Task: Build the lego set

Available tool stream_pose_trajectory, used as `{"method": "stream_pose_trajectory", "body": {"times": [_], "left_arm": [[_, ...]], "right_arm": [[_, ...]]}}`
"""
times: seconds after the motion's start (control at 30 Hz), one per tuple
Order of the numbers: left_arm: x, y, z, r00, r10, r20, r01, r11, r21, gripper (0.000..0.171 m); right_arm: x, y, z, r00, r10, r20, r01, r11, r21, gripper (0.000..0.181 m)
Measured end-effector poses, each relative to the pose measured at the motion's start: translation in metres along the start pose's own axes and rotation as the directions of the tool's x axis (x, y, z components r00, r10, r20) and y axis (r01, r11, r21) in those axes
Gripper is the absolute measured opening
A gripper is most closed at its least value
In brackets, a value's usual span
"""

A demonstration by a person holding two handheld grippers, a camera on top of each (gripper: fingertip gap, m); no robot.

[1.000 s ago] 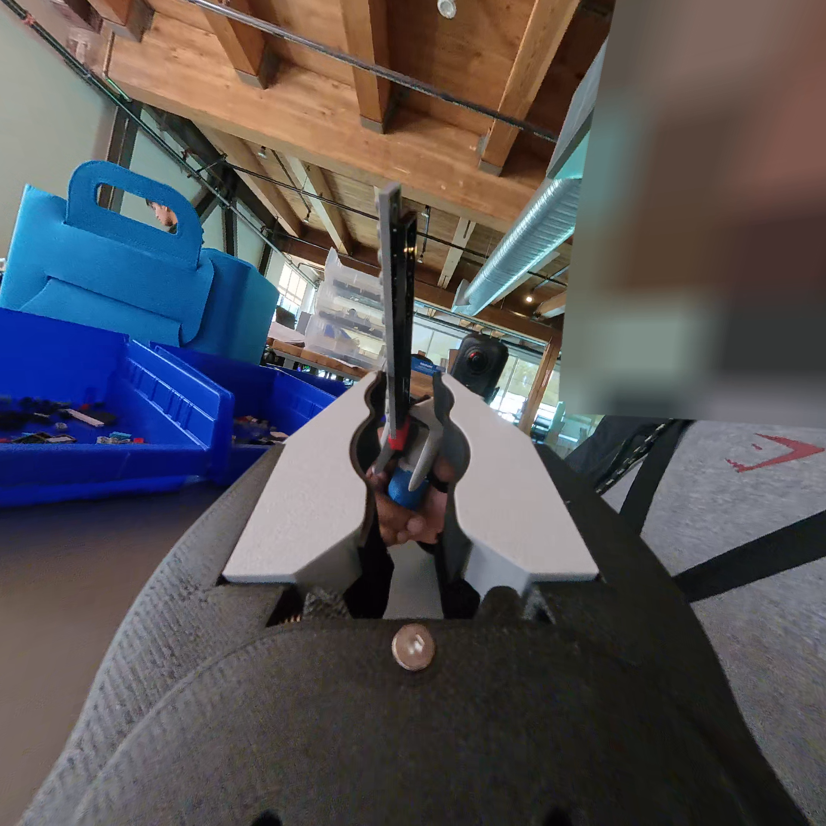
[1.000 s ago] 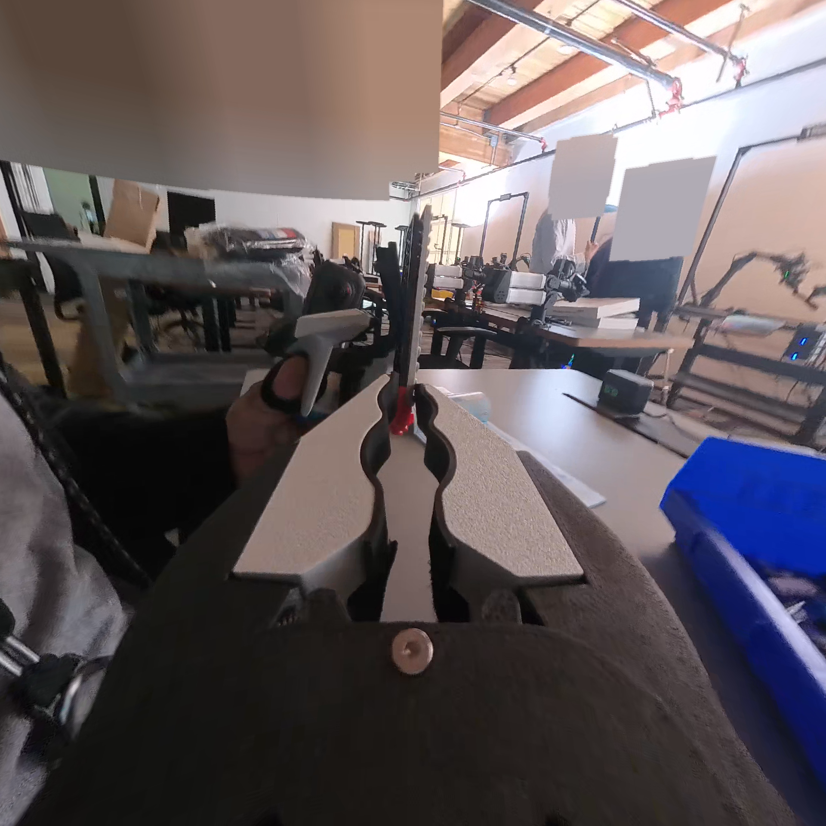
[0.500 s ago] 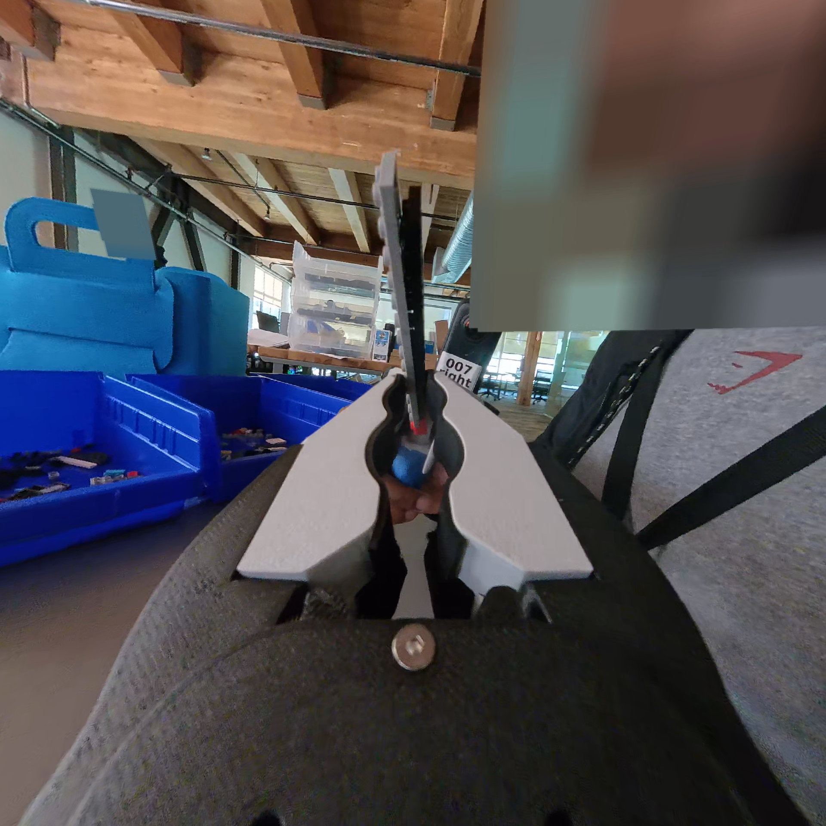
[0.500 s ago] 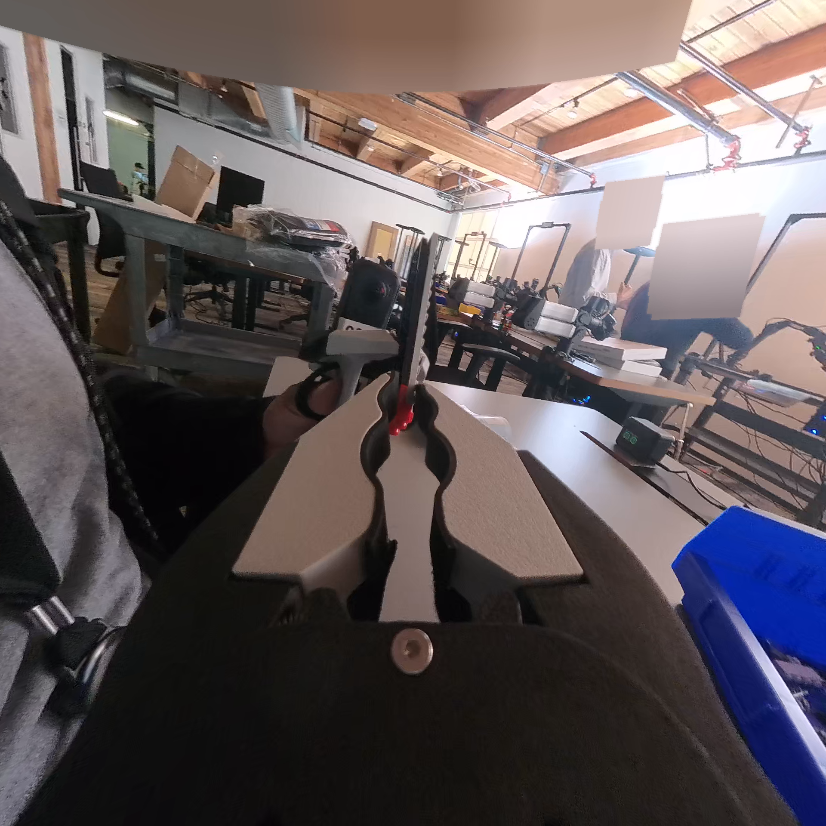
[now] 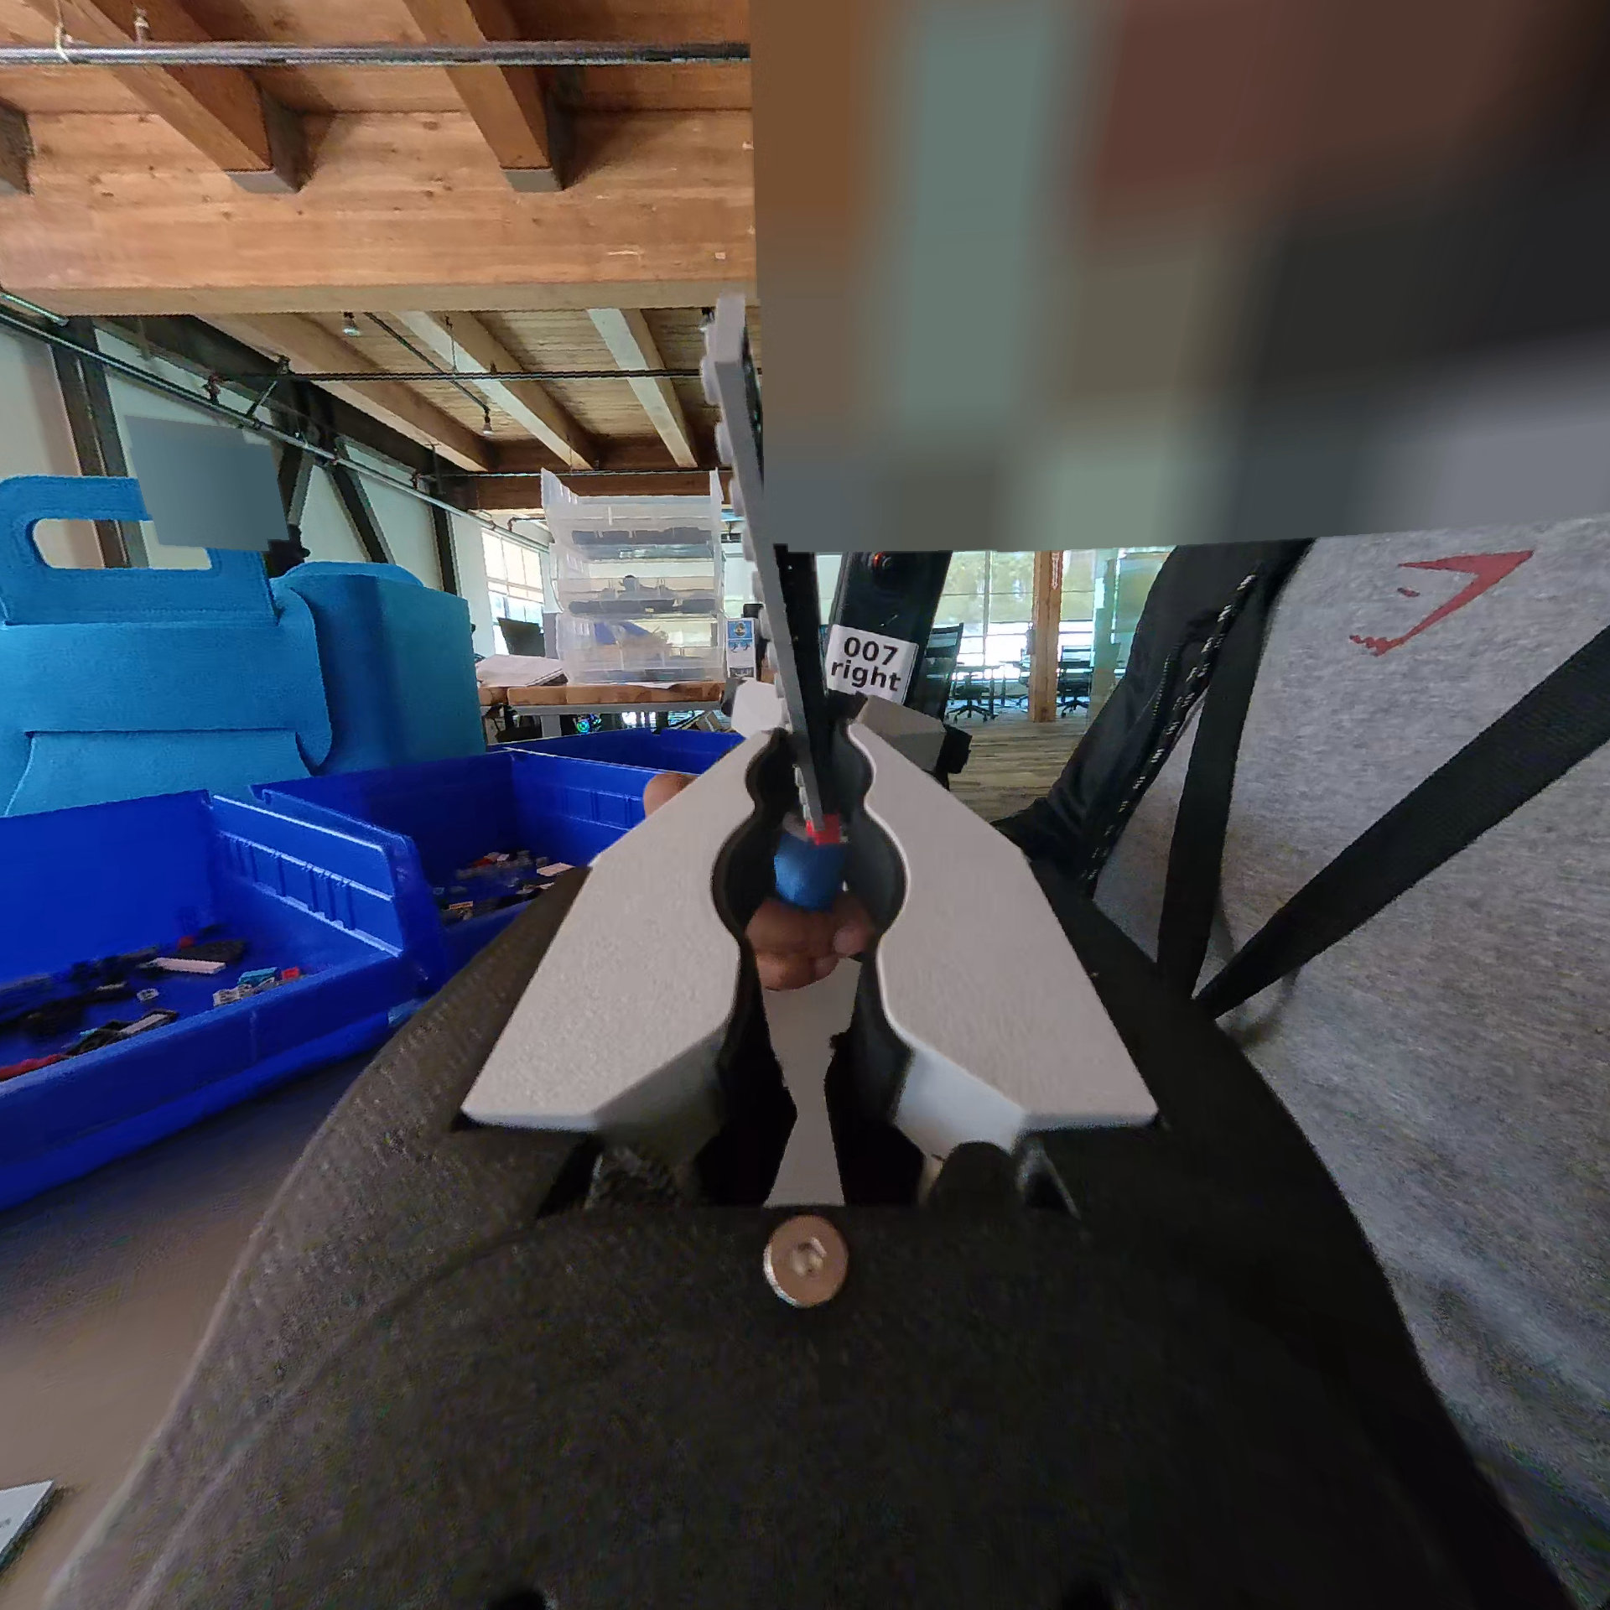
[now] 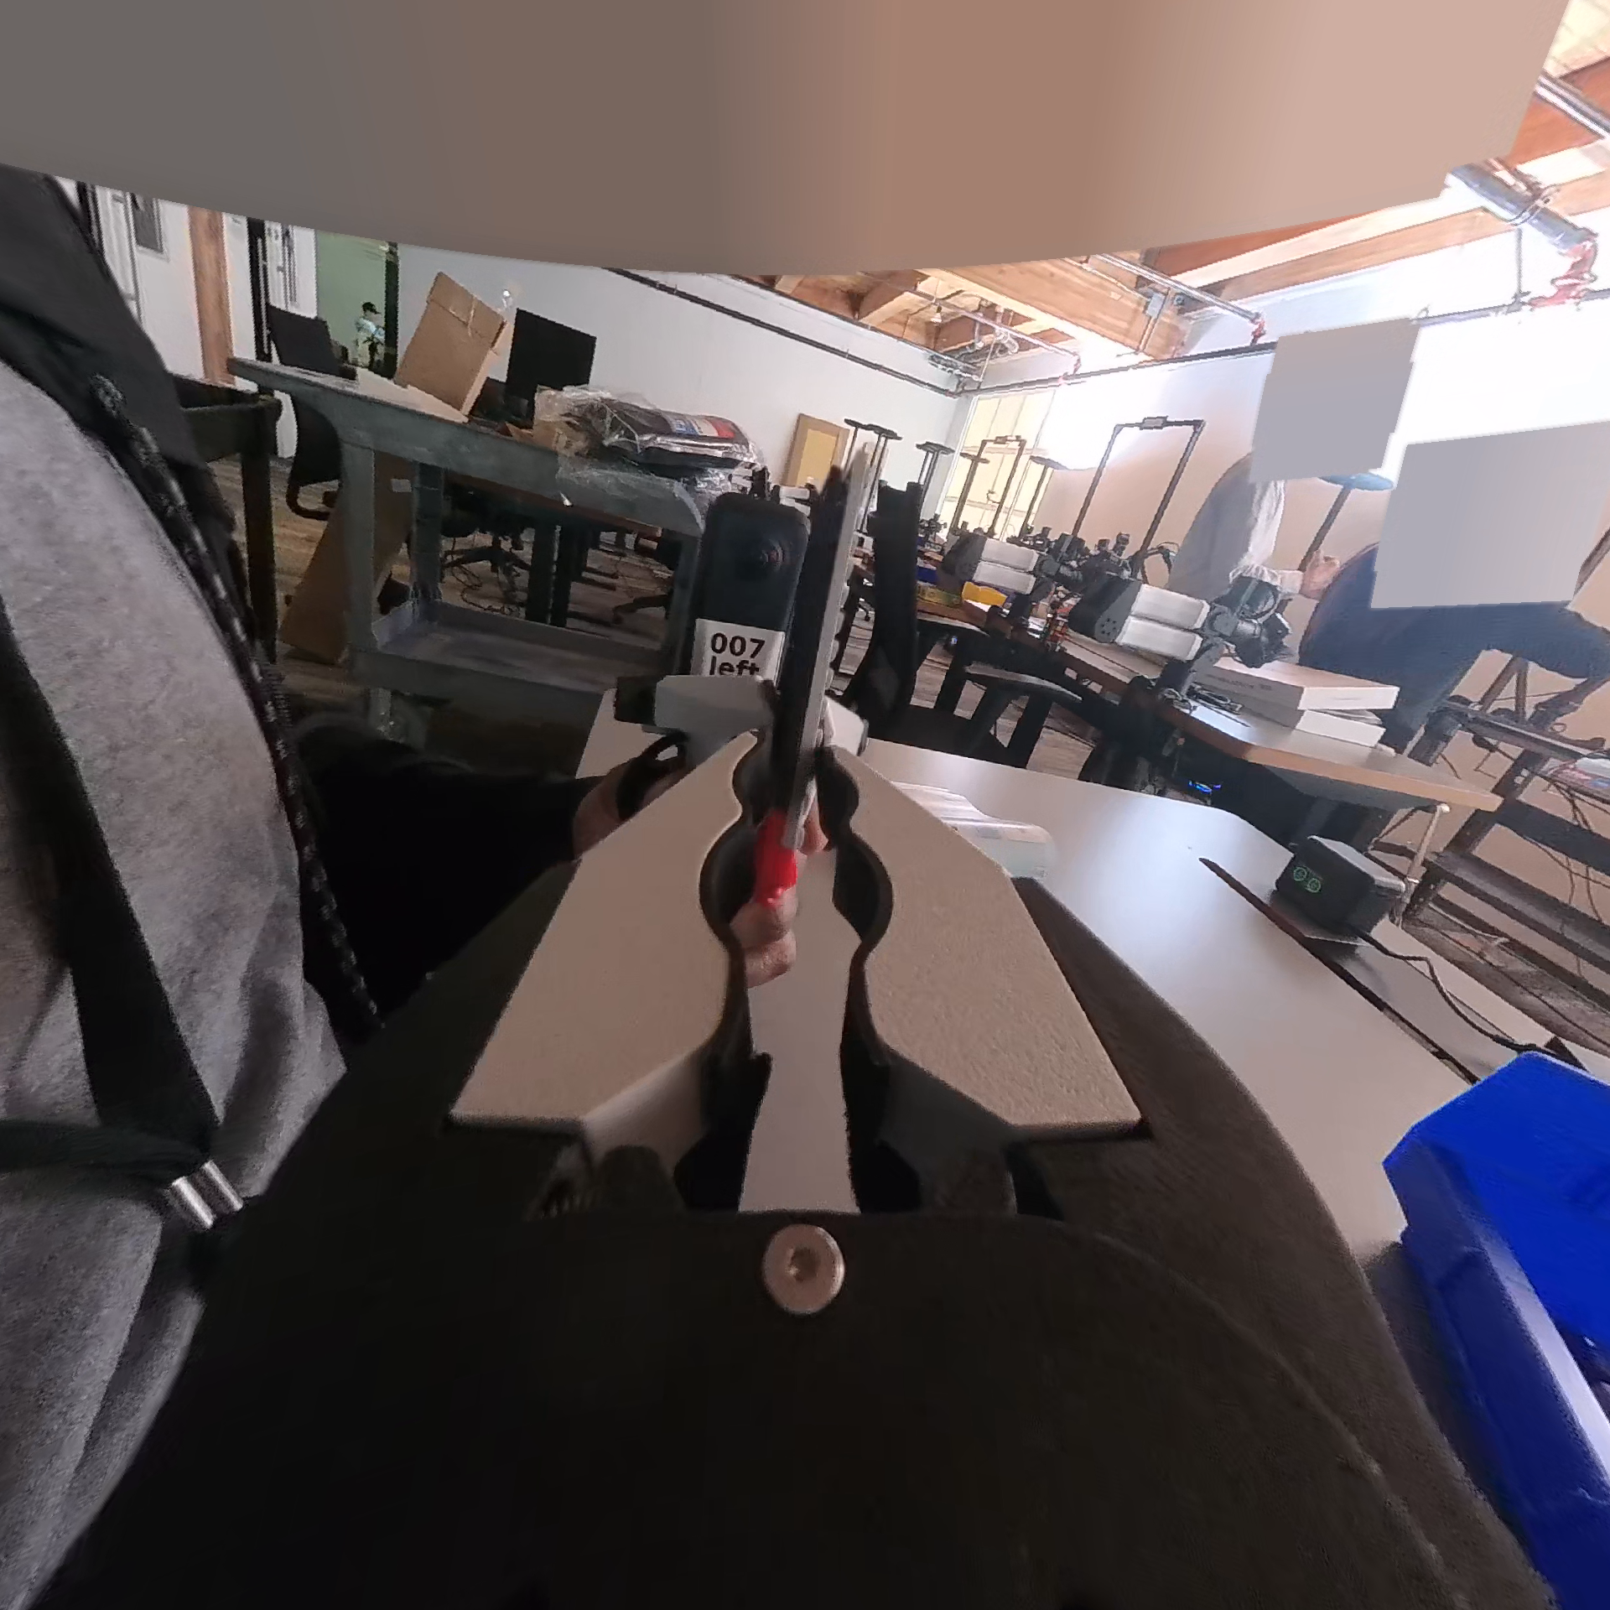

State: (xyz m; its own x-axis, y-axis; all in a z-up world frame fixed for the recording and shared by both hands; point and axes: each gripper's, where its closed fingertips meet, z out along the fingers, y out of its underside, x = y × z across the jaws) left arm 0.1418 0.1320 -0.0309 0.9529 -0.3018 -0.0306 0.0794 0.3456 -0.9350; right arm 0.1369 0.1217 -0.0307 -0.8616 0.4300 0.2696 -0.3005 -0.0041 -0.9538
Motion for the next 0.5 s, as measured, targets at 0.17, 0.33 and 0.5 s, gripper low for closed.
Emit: {"method": "stream_pose_trajectory", "body": {"times": [0.17,0.33,0.5], "left_arm": [[0.001,0.001,0.001,1.000,0.002,-0.001,-0.002,1.000,-0.001,0.008],[0.001,0.003,0.001,1.000,-0.004,-0.002,0.004,1.000,-0.027,0.008],[-0.012,0.004,0.005,0.995,-0.050,0.087,0.053,0.998,-0.035,0.009]], "right_arm": [[0.000,0.001,-0.002,1.000,-0.025,-0.003,0.025,1.000,-0.002,0.010],[-0.001,0.003,-0.004,0.999,-0.050,-0.009,0.050,0.999,-0.010,0.010],[0.014,0.006,-0.007,0.997,0.040,-0.063,-0.040,0.999,0.008,0.010]]}}
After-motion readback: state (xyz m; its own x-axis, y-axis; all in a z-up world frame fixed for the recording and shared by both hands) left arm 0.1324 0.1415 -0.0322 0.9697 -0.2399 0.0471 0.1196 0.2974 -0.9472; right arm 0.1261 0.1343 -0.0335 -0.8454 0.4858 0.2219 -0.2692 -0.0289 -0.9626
